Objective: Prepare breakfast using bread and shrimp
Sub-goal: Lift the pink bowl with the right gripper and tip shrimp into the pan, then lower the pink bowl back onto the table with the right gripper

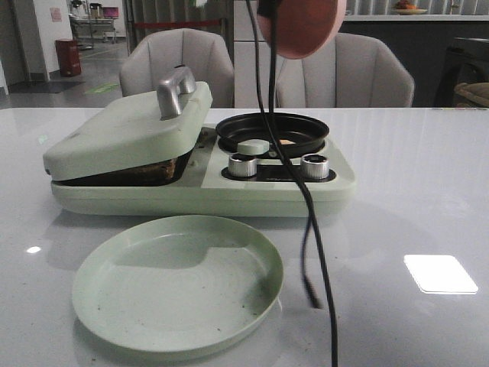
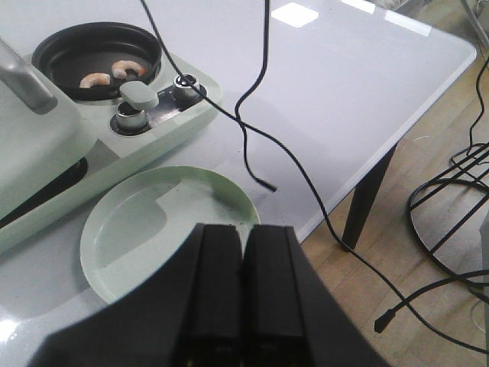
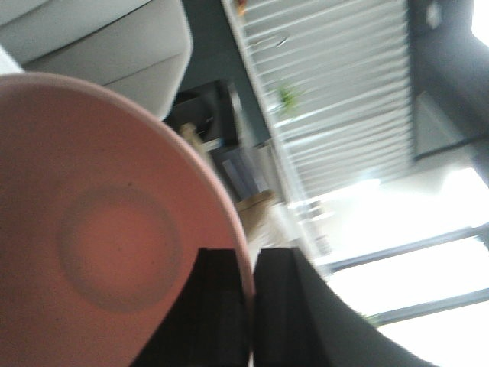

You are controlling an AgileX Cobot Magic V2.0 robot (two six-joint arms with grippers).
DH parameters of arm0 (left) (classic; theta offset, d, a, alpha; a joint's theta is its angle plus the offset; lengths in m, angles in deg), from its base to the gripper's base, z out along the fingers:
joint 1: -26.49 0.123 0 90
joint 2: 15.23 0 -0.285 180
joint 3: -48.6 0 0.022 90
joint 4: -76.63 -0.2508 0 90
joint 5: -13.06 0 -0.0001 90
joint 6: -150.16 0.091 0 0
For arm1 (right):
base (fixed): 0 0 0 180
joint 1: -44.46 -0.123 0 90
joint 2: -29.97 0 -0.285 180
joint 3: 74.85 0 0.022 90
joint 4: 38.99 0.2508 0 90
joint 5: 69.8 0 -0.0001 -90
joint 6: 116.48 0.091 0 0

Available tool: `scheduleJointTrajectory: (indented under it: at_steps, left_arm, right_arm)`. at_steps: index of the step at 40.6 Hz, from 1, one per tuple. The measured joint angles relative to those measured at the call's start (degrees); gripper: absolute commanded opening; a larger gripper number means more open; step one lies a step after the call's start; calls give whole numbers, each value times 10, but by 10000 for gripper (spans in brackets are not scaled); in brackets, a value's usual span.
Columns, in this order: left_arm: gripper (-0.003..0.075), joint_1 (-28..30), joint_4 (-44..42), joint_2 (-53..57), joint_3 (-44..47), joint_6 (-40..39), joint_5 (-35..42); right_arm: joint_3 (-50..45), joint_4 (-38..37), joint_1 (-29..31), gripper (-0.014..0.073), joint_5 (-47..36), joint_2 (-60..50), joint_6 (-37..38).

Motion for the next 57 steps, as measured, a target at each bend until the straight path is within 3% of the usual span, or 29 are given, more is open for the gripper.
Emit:
scheduleJointTrajectory:
  at_steps: [11,24,31,37,46,57]
  left_arm:
    - [101,0,0,0,0,0,0]
    - [101,0,0,0,0,-1,0]
    - [101,0,0,0,0,-1,0]
    - [101,0,0,0,0,-1,0]
    - [101,0,0,0,0,-1,0]
    - [101,0,0,0,0,-1,0]
  right_arm:
    - [-37,301,57,34,21,-155,-40]
    - [-301,557,242,34,23,-335,-110]
    - [-453,685,349,34,-63,-397,-131]
    - [-565,787,406,34,-156,-412,-147]
    - [-684,837,418,34,-302,-407,-153]
    - [-701,838,418,60,-364,-348,-153]
